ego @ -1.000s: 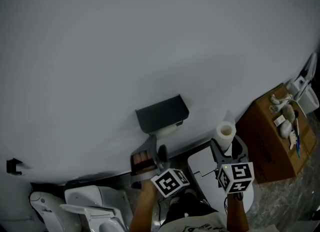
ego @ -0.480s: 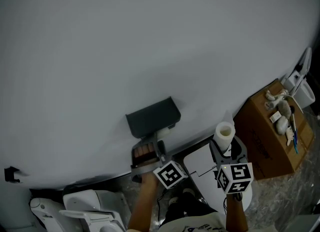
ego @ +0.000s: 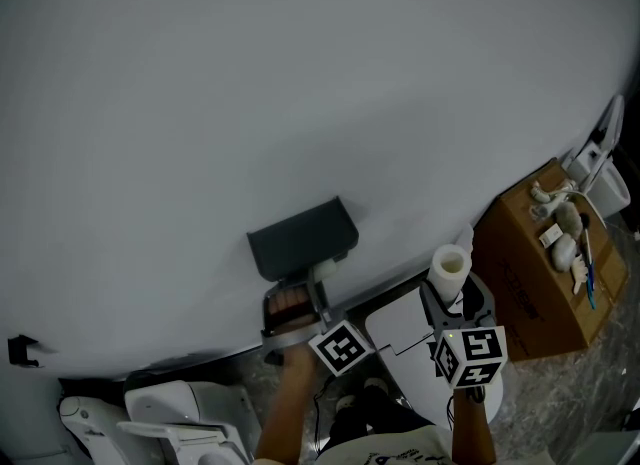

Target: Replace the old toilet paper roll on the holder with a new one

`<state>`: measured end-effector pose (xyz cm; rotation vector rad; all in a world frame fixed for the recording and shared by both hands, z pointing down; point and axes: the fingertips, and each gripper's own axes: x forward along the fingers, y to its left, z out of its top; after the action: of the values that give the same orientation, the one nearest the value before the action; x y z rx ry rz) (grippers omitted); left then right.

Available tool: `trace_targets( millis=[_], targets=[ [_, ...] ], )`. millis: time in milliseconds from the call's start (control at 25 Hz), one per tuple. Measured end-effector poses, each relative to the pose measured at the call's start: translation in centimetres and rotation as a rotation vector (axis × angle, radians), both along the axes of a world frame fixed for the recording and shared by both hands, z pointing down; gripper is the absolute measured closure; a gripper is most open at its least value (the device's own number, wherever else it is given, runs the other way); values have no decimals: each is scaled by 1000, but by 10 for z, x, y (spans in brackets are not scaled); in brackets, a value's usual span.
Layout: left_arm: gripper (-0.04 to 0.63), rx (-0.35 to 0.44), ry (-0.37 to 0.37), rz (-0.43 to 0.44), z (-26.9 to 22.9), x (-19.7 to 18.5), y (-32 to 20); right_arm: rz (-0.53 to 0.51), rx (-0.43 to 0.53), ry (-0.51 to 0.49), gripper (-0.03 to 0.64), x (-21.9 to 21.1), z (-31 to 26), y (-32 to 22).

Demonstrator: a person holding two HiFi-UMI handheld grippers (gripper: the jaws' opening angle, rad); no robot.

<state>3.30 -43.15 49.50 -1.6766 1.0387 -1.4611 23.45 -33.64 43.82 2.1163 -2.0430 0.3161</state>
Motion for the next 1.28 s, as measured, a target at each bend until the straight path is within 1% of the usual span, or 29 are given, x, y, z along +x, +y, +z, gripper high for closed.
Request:
trace_targets(
  millis=[40,160,320,440,680,840,1040,1160,1280],
  targets=[
    [400,7,-5,0,-1,0,-1,0,-1,0,310,1,0,-1],
    [403,11,-3,1,-3,1,-1,-2,-1,-3,310,3,1,-3],
    [407,52,-7,14,-9,7,-2,-2,-1,-5,310,6,1,-5],
    [407,60,-2,29,-10,16,-2,1,1,-4,310,9,1,-5],
    [407,80,0,70,-11,41,-6,30,1,-2,310,25,0,-2],
    [407,80,-1,98,-7,58,-8,56,2,4,310,39,-1,3],
    [407,123,-6,147,-12,86,-10,92,-2,7,310,57,0,11],
    [407,133,-9,175,-13,103,-12,113,-6,8,310,68,1,15],
    [407,140,9,201,-15,117,-13,135,-7,11,310,76,1,19]
  ],
)
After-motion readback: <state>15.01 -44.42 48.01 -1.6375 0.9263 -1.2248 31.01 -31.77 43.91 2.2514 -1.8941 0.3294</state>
